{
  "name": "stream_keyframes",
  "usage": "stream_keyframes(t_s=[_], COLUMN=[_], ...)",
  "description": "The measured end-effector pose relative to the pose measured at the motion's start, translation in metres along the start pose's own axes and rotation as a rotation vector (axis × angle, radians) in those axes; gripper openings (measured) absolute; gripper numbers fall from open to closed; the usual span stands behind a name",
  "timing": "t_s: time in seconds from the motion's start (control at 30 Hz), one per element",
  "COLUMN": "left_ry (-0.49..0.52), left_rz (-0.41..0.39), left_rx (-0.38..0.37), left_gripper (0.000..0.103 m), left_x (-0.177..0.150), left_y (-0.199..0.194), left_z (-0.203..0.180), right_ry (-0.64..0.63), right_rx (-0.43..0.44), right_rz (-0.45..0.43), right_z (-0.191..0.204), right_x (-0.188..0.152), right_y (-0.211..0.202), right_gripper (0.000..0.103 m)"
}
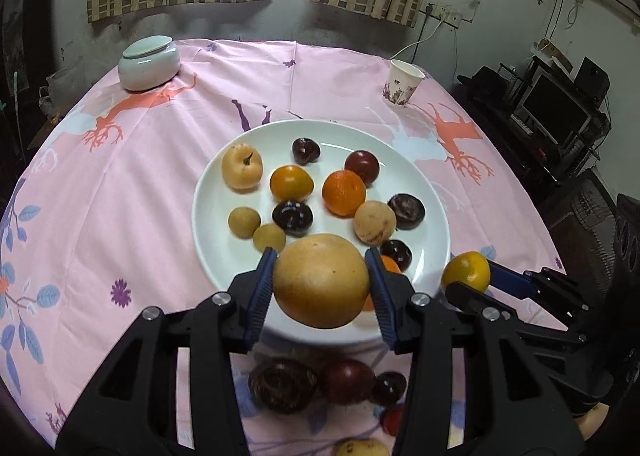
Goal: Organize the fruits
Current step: 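Carry both fruits onto the white plate and open both tools, then withdraw both tools from the plate toward the remaining fruits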
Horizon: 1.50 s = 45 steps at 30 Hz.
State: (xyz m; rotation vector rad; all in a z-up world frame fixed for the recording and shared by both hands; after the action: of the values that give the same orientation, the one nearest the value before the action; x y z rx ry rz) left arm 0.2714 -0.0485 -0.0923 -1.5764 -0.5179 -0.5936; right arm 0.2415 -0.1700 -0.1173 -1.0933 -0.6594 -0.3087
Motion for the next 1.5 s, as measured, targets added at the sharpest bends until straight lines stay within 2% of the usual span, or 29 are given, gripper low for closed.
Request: stream_keyframes(t_s=[0.23,0.43,0.47,0.5,0.57,0.6,0.67,0.7,0.73,0.87,0.93,1.03,1.2,1.27,1.37,1.5], left_ry=[0.012,0.001,-0.003,-0.005,-0.004,-0.002,-0.013,-0.018,-0.028,-0.04,-0.051,-0.055,-0.006,-0.016,-0.04,-0.056], left_rz=[0.05,0.091,0.096,0.098,0.096,0.098,0.081,0.071,0.052,0.002,-0.02,-0.075,-0.131,-0.107,-0.038,0.029], left_rx=[-0.014,-0.006,-0.005,-0.003,0.004,0.008,0.008,0.0,-0.007,-0.016,-0.02,-0.008,0.088,0.101,0.08,0.065], left_gripper=[0.046,0.046,0.046,0.046,0.047,0.047,0.052,0.068,0.076,0.078,0.084,0.092,0.097,0.097,0.097,0.097], left_x=[0.016,0.013,0.012,0.012,0.013,0.013,0.017,0.019,0.023,0.03,0.026,0.011,-0.05,-0.08,-0.117,-0.145], left_y=[0.041,0.063,0.065,0.067,0.069,0.069,0.065,0.062,0.055,0.023,0.001,-0.033,-0.071,-0.074,-0.07,-0.064], left_z=[-0.017,-0.015,-0.015,-0.014,-0.013,-0.013,-0.012,-0.012,-0.01,0.0,0.01,0.025,0.049,0.057,0.067,0.073], right_ry=[0.027,0.038,0.038,0.036,0.031,0.026,0.024,0.027,0.03,0.039,0.032,0.035,0.058,0.057,0.028,-0.033], right_rx=[-0.016,-0.018,-0.018,-0.021,-0.038,-0.046,-0.053,-0.053,-0.052,-0.037,-0.021,0.037,0.096,0.098,0.072,0.015], right_rz=[0.029,0.033,0.033,0.027,-0.005,-0.016,-0.023,-0.026,-0.026,-0.023,-0.02,-0.014,0.008,0.042,0.079,0.028], right_z=[-0.024,-0.033,-0.033,-0.034,-0.034,-0.034,-0.035,-0.035,-0.035,-0.028,-0.019,-0.002,0.026,0.037,0.05,0.06], right_x=[0.018,0.022,0.022,0.024,0.028,0.029,0.031,0.031,0.031,0.024,0.014,-0.011,-0.066,-0.089,-0.108,-0.107], right_y=[0.031,0.04,0.041,0.042,0.04,0.038,0.037,0.035,0.032,0.014,0.0,-0.022,-0.046,-0.045,-0.036,-0.034], right_gripper=[0.042,0.042,0.045,0.057,0.075,0.081,0.084,0.084,0.084,0.084,0.085,0.088,0.088,0.089,0.089,0.089])
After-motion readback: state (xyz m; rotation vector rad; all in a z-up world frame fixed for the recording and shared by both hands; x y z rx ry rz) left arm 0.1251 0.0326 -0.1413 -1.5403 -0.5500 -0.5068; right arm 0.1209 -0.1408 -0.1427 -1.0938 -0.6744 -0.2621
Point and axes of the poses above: each gripper's, at about its wrist camera, not at the fingertips, and y roughly the way its jaws point, z to its left, x to its top, the point moved 10 cm from there along y, roughly the way its jaws point, and after that the axes turned 9 degrees about x, right-handed, at the moved point
